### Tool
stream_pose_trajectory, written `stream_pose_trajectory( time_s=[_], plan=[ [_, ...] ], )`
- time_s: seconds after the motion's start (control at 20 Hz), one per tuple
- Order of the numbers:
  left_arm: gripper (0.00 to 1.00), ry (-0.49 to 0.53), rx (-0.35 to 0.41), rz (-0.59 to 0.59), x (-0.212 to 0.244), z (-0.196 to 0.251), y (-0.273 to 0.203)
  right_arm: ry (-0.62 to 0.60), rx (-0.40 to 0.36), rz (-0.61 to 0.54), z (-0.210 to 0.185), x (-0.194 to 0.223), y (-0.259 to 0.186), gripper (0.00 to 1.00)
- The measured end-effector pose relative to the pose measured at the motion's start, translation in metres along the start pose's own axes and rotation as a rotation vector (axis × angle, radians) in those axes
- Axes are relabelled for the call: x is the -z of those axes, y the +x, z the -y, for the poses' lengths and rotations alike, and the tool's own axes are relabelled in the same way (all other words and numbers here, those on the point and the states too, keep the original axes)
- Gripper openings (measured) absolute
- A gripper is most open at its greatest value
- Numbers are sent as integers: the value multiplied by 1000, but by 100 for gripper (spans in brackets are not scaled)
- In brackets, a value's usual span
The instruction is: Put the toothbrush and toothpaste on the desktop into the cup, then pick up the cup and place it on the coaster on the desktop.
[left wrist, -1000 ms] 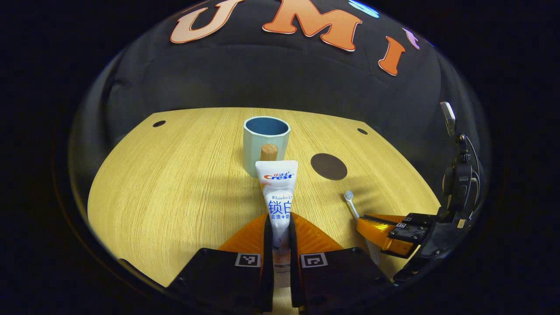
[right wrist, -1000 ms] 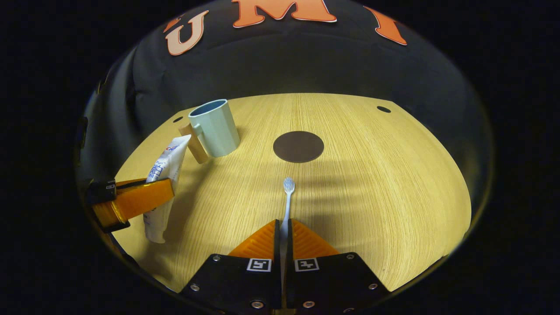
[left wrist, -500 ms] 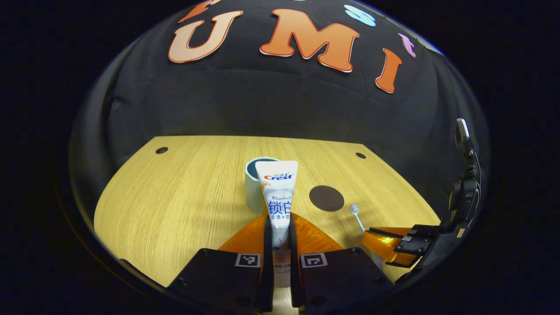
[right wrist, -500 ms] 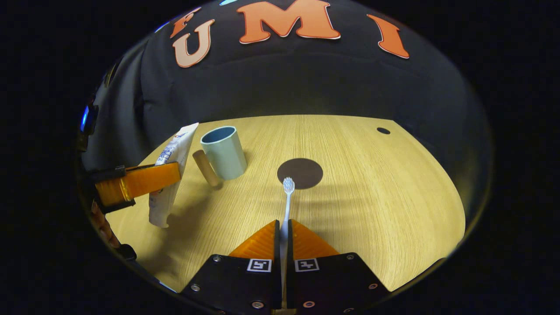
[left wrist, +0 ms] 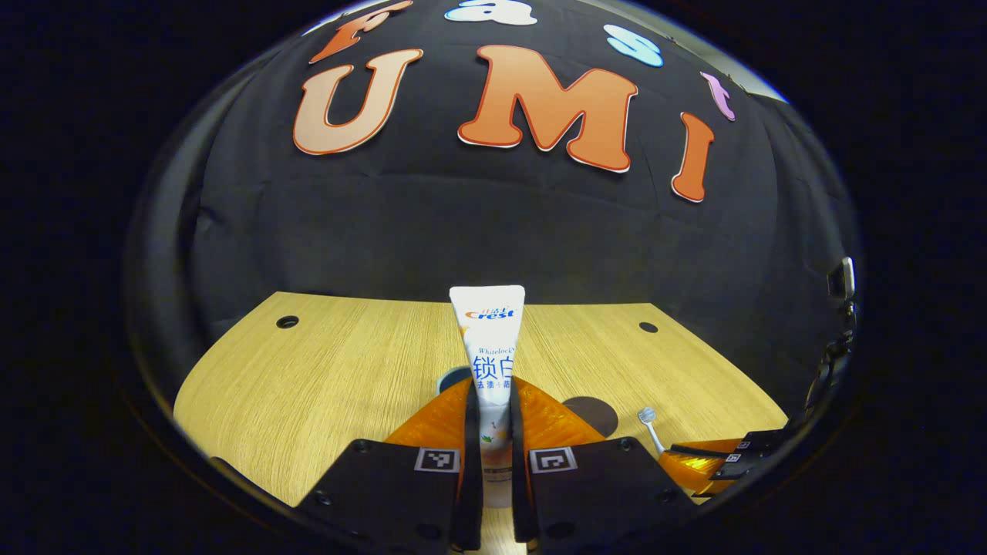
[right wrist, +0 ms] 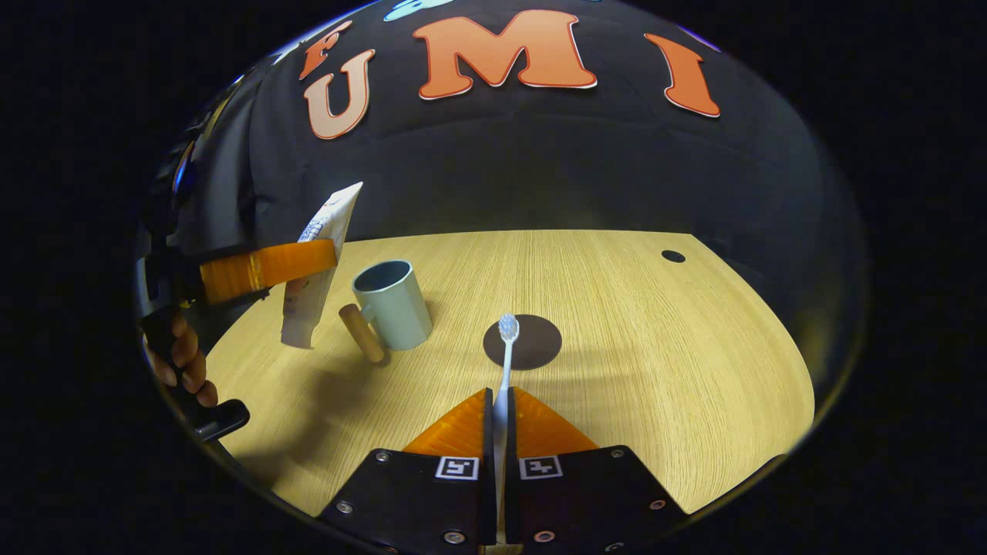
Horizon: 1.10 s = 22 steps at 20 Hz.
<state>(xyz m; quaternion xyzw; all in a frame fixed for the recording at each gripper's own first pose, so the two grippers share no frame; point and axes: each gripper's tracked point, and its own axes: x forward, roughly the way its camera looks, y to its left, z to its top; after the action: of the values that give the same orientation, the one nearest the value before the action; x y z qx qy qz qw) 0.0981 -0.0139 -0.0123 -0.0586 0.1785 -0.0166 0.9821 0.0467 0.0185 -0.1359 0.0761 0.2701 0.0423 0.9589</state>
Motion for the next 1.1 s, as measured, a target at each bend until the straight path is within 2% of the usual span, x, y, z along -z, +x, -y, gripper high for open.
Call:
stream_pose_trajectory(
  time_s=[0.4, 0.75, 1.1],
  plan=[
    [19, 17, 3, 127, -29, 3, 41, -10, 11, 16, 9, -1, 7, 5],
    [19, 13, -44, 207, -33, -17, 73, -3, 3, 35, 8, -3, 9, 5],
    [22, -30, -28, 165, -12, -18, 93, -3, -12, 55, 5, -7, 8, 5]
  ],
)
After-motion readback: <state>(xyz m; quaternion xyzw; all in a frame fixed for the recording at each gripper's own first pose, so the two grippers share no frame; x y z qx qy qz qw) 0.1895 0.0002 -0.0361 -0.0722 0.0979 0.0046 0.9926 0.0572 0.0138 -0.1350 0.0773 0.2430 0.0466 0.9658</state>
